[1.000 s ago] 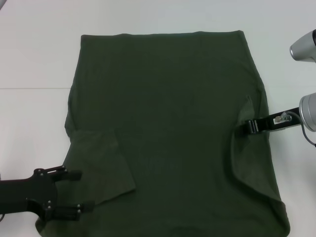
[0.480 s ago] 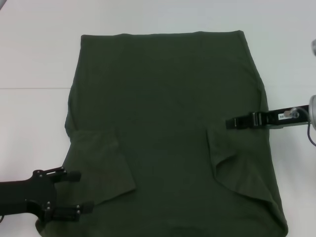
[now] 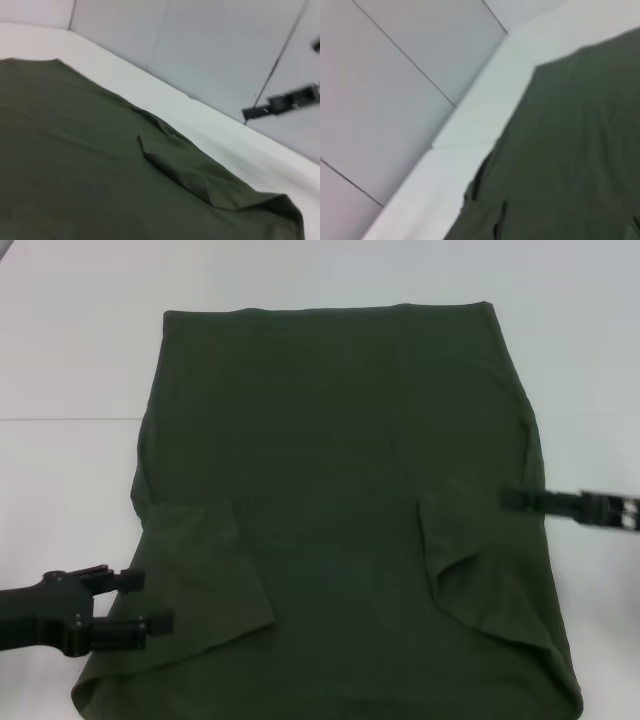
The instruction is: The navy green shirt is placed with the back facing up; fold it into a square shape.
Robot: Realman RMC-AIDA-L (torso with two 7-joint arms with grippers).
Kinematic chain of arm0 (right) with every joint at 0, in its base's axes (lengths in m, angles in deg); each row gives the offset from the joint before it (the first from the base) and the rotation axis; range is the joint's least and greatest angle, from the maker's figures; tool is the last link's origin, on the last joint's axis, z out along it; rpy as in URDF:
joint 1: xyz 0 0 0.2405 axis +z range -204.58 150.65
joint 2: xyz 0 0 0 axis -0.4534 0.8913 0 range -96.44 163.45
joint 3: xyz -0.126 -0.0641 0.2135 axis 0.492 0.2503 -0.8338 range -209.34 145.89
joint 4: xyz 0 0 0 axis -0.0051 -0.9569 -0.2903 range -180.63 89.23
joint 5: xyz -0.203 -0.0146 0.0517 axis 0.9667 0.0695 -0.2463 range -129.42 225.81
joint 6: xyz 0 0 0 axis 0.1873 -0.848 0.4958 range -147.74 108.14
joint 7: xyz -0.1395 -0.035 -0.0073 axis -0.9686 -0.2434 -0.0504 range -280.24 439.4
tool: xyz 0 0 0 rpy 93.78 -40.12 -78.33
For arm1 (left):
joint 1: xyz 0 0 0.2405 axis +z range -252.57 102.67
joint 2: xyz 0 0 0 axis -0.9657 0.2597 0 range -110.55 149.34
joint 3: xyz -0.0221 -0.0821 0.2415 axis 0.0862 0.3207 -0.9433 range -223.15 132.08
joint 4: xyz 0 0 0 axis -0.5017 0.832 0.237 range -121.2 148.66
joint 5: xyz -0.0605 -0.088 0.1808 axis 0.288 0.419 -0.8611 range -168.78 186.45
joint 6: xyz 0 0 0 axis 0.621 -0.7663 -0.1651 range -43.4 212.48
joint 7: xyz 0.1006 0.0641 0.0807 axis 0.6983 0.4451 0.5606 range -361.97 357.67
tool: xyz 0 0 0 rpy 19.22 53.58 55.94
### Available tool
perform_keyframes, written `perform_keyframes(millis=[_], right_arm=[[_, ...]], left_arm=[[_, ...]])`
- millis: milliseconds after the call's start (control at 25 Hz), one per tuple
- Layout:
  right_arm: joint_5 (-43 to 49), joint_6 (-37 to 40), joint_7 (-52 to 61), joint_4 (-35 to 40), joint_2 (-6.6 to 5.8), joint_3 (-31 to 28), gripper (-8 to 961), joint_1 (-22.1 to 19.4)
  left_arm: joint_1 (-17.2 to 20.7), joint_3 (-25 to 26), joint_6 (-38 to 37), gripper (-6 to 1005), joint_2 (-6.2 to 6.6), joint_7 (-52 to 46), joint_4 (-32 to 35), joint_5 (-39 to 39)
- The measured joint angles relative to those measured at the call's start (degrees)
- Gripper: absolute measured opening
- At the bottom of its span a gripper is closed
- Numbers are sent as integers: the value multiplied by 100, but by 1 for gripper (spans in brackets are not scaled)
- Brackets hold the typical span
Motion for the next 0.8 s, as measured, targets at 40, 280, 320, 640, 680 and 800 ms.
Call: perform_keyframes(millis=[40, 280, 320, 640, 680, 800], right_arm=[[-93, 136, -267, -116, -19, -81, 744, -108], [-150, 918, -1763, -789, -146, -203, 880, -552], [-154, 1041, -2025, -871, -153, -218, 880, -620], [42, 1373, -4310, -1496, -95, -285, 875, -1052], [110, 1366, -4473, -1525, -93, -293, 874, -1059], [304, 1317, -4784, -1545, -77, -297, 877, -1050]], left_arm=[[-4, 1, -48, 936, 23, -187, 1, 0], [-54, 3, -415, 937, 221, -1459, -43, -24], [-64, -2, -439, 937, 267, -1741, -64, -44], [-96, -52, -345, 936, 598, -3395, -215, -568], [-119, -49, -281, 936, 629, -3641, -210, -768], [-220, -57, -204, 937, 679, -4203, -226, -1354]])
